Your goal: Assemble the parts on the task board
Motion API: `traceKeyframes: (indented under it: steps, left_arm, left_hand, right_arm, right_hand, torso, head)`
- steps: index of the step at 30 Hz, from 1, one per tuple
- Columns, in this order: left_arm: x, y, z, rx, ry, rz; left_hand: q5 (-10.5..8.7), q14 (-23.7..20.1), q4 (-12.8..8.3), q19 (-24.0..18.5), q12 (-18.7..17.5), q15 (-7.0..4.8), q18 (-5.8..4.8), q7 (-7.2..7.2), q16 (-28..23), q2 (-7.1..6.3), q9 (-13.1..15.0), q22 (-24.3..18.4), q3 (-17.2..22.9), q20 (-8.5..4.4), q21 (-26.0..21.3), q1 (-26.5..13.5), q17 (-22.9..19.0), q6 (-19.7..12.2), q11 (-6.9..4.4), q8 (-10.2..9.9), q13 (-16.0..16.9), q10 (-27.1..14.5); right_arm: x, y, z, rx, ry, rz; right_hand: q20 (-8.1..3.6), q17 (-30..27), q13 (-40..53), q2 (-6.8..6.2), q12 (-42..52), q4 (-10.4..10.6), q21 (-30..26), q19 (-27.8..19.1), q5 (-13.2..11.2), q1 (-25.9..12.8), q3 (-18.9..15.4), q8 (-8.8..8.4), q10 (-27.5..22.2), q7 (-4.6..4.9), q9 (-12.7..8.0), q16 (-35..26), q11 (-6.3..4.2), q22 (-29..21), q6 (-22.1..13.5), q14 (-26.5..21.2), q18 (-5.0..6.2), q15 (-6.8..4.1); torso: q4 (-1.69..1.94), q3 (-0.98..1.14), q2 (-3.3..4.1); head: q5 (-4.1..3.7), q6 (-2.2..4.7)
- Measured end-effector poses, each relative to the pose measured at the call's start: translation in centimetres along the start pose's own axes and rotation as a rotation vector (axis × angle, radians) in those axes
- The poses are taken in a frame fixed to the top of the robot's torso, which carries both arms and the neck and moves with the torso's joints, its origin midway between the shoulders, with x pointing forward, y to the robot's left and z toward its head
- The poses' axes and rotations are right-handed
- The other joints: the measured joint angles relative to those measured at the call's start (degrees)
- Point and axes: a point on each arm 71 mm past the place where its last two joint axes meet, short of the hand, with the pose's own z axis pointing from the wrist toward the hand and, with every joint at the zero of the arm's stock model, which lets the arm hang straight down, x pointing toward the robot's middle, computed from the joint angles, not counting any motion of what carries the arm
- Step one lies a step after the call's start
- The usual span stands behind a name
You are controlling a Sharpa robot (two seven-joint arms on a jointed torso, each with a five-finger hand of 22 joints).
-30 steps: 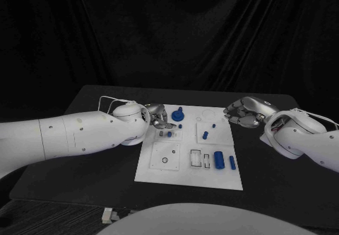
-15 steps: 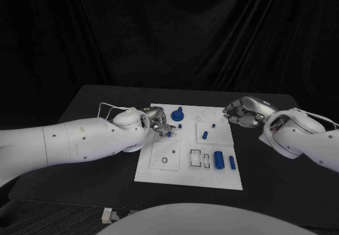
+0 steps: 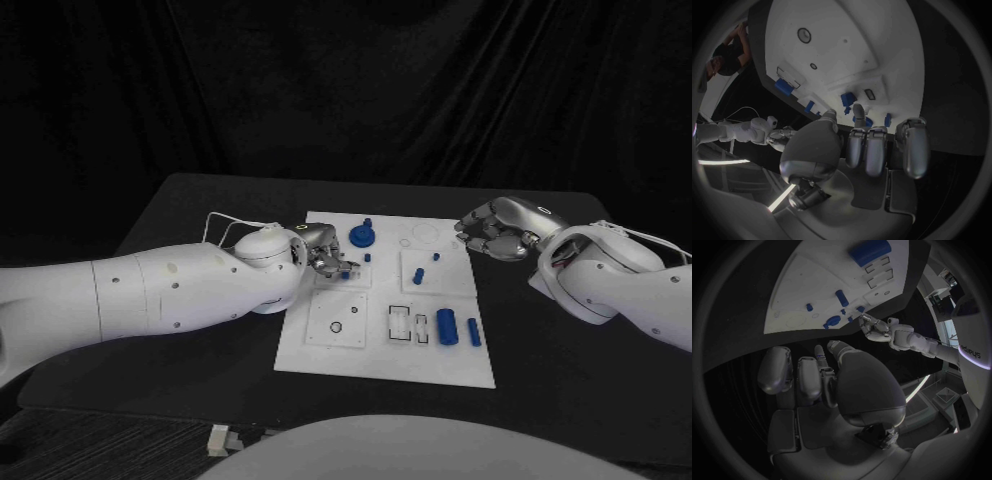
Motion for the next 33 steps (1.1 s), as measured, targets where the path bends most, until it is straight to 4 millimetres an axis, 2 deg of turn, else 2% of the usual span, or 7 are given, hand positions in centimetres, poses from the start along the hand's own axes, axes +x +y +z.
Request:
traceKeyframes:
  steps: [10,21,29,33]
  left_arm:
    - [0.8,0.1,0.1,-0.013,0.041,0.018]
    - [1.1,-0.3,0.5,-0.009,0.055,0.026]
    - [1.2,-0.4,0.7,-0.007,0.055,0.029]
    - [1.2,-0.5,0.8,-0.005,0.056,0.031]
  left_hand:
    - [0.03,-0.2,-0.2,-0.2,0.0,-0.21,0.0,-0.21,0.0,0.0,-0.2,0.0,-0.2,-0.22,0.0,0.0,0.0,0.2,-0.21,0.0,0.0,0.2]
    - [3.14,-0.2,-0.2,0.0,0.0,-0.2,-0.01,-0.21,0.0,0.35,-0.9,0.0,-0.2,-0.43,0.0,0.9,0.0,0.6,-0.41,-0.5,0.0,0.0]
    - [4.01,-0.2,-0.2,0.0,0.0,-0.22,0.0,-0.41,0.0,0.44,-1.0,0.0,-0.1,-0.43,0.0,1.3,0.0,0.8,-0.4,-0.6,0.0,0.0]
    - [5.66,0.0,-0.2,-0.2,0.0,-0.41,-0.01,-0.41,0.0,0.43,-1.2,0.0,-0.1,-0.63,0.0,2.4,0.0,0.8,-0.4,-0.9,0.0,0.0]
  right_arm:
    - [0.0,0.0,0.0,0.001,0.0,0.0]
    - [0.0,0.0,0.0,0.0,0.0,0.0]
    - [0.0,0.0,0.0,0.001,0.0,0.0]
    - [0.0,0.0,0.1,0.001,0.0,-0.001]
  right_hand:
    - [0.0,0.0,0.0,0.0,0.0,0.0,0.0,0.0,0.0,0.0,0.0,0.0,0.0,0.0,0.0,0.0,0.0,0.0,0.0,0.0,0.0,0.0]
    - [0.0,0.0,0.0,0.0,0.0,-0.2,0.0,0.0,0.0,0.0,0.2,0.0,0.0,0.0,0.0,0.0,0.0,0.0,0.0,0.0,0.0,0.0]
    - [0.0,0.0,0.0,0.0,0.0,-0.2,0.0,0.0,0.0,0.0,0.2,0.0,0.0,0.0,0.0,0.0,0.0,0.0,0.0,0.0,0.0,0.0]
    - [0.0,-0.1,0.0,0.0,0.0,-0.2,0.0,0.0,0.0,0.0,0.2,0.0,0.0,0.0,0.0,0.0,0.0,0.0,0.0,0.0,0.0,0.0]
  torso:
    - [-0.01,0.0,0.0]
    - [0.0,0.0,0.0]
    - [0.0,0.0,-0.01]
    - [0.0,0.0,-0.01]
  head:
    - [0.04,0.0]
    - [0.03,0.0]
    - [-0.18,0.0]
    - [-0.18,0.0]
